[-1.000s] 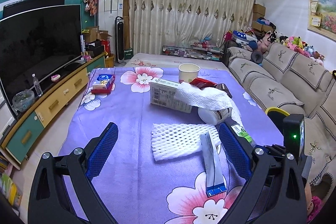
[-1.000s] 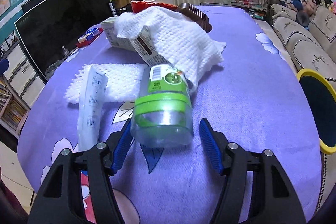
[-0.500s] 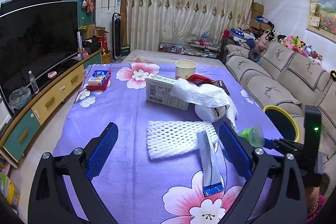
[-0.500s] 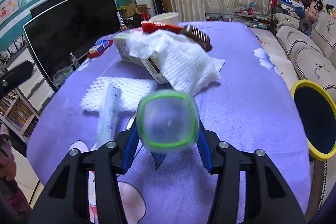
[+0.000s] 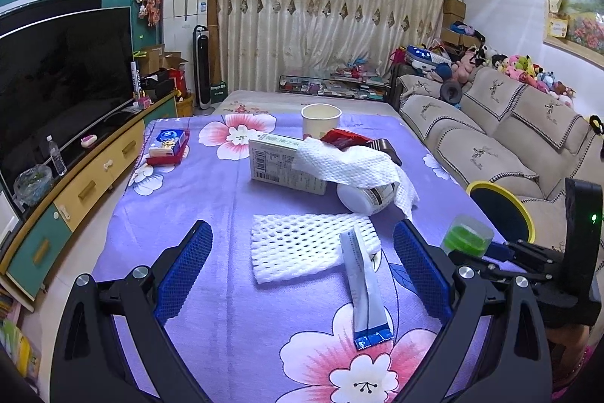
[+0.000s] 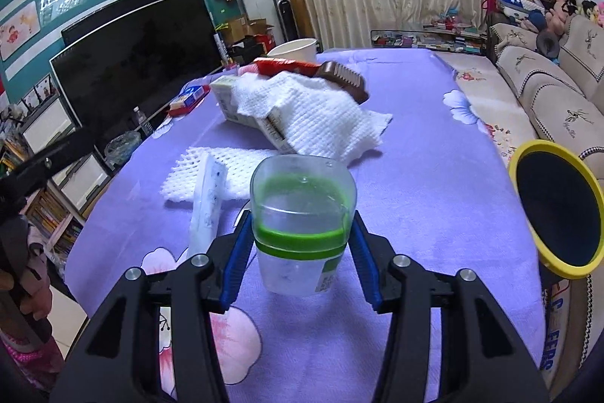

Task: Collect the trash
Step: 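Carry the cup with the right gripper into the bin and release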

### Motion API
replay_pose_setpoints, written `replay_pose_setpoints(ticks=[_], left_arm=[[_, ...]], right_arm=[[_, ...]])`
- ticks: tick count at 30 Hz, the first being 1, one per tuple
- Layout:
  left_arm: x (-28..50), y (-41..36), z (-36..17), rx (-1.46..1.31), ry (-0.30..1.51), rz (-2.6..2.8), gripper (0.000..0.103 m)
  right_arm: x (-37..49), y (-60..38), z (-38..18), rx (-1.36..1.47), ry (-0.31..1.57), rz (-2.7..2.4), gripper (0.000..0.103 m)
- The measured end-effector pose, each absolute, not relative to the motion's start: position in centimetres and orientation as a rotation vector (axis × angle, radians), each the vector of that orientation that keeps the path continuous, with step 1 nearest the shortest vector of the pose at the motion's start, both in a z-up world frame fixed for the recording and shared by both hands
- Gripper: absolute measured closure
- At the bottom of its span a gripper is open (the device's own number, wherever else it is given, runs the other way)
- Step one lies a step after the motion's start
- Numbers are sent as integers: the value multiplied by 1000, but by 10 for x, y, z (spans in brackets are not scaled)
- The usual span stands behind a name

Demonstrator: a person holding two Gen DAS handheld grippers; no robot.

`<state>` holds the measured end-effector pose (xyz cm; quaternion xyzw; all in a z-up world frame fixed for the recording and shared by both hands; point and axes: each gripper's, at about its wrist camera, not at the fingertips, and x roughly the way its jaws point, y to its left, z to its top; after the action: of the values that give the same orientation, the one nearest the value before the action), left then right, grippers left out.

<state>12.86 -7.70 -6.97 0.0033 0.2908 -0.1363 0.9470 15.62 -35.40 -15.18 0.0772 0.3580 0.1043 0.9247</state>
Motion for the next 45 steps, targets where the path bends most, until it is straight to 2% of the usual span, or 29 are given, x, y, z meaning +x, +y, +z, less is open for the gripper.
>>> replay_pose_setpoints(ticks=[9,19,35,41,45], left_arm=[[134,-99,-73,45,613,-303,8],[141,-133,-82,97,647,-343,8],[157,-155,-101,135,707,-348,8],[161,-155,-107,138,724,-353,8],[160,-155,-109,138,726,-351,8]], right_arm=[[154,-410,-143,210,688,88,55],[171,-524,-151,263,679,-200,55],[224,-617,-238,300,879,-403,55],[228,-624,-255,308,925,-421,54],[224,-624,-251,308,910,-431,50]])
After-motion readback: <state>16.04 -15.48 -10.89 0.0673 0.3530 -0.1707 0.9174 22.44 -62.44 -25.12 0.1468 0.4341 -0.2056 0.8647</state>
